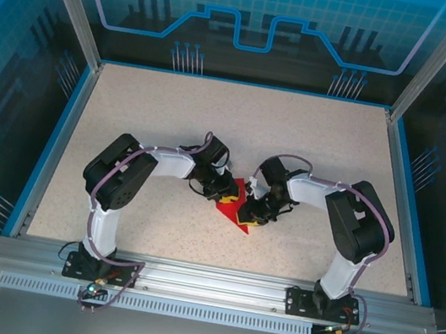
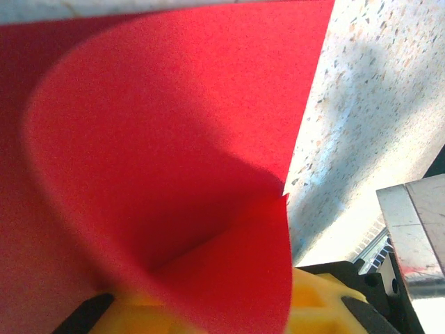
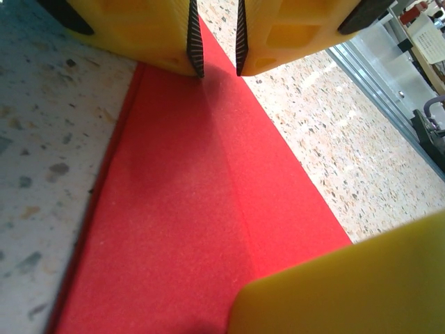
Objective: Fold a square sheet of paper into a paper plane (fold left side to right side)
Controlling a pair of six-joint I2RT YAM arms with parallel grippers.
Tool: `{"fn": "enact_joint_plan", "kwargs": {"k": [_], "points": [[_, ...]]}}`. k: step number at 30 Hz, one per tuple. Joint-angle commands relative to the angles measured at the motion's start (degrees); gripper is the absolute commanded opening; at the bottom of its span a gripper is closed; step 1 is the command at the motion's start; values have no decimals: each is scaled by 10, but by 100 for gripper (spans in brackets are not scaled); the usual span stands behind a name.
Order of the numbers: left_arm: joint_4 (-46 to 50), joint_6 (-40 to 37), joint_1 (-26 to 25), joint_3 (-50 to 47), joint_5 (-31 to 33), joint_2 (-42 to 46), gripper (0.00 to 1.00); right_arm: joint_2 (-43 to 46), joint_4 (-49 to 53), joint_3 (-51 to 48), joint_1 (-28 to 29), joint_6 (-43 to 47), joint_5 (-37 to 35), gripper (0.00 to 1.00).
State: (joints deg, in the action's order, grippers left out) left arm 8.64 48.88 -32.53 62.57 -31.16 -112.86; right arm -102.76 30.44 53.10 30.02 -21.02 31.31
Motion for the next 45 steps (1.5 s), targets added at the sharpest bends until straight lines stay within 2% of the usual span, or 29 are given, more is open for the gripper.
{"fn": "enact_joint_plan", "kwargs": {"k": [1,24,30,33,36,39,45], "points": [[65,-15,-2,-24,43,-36,20,-1,81,-43,12,-10,-20,23],[64,-17,-2,-17,44,-49,20,54,140,-110,17,-23,-36,22],[64,-19,-2,-15,44,-50,20,68,160,-117,22,-20,-37,19],[65,-18,-2,-14,43,-49,20,103,164,-109,18,-22,-40,18],[64,-17,-2,-13,42,-47,20,160,148,-92,9,-25,-23,14],[66,-17,-2,-13,43,-45,20,179,112,-77,-5,-36,8,10],[61,-15,-2,-14,41,-44,20,113,23,-39,-1,-71,15,4]]}}
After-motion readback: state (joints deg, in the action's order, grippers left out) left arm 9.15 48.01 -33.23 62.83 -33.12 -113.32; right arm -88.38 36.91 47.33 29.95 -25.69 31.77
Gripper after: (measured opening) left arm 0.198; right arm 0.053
